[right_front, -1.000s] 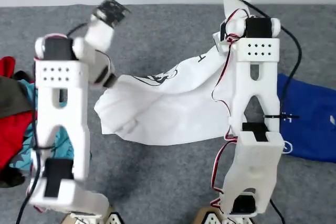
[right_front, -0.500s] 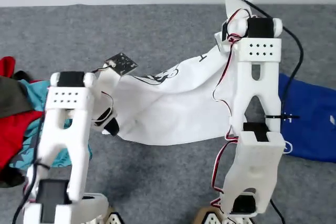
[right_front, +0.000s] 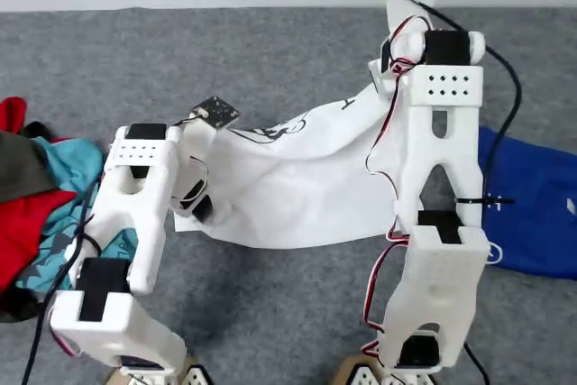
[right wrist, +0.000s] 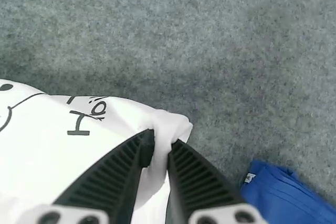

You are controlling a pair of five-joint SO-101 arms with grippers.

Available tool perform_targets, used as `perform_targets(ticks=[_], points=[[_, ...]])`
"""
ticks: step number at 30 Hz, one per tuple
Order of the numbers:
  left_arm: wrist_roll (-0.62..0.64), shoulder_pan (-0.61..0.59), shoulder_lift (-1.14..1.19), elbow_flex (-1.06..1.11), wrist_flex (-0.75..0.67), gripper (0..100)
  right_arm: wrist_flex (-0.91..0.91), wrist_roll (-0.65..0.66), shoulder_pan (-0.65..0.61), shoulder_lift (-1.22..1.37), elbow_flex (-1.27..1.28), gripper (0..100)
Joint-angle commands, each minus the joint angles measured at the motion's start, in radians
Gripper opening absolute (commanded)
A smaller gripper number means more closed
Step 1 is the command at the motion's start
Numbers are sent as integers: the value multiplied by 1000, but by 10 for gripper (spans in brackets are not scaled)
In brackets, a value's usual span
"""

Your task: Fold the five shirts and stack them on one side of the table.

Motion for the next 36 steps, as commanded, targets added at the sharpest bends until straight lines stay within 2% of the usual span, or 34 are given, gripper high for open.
perform_targets(ticks=[1,6,13,19,22,25,29,32,36], points=[[8,2,-5,-56,21,20,7,-8,12,-21,-60,9],[8,-15,-32,-229,196,6,7,-6,5,-90,-60,9],[17,-28,-249,-542,322,5,8,-5,12,-231,-60,9],[23,-28,-376,-792,321,6,5,-8,12,-417,-60,9],[110,-34,-379,-917,311,6,5,-8,22,-499,-60,9],[184,-94,-377,-1023,273,6,-4,-8,53,-561,-60,9],[199,-158,-379,-1101,241,6,-4,-9,133,-593,-60,9],[199,-178,-387,-1124,255,6,18,-9,173,-596,-60,9],[193,-173,-408,-1199,350,6,62,-3,183,-619,-72,9]])
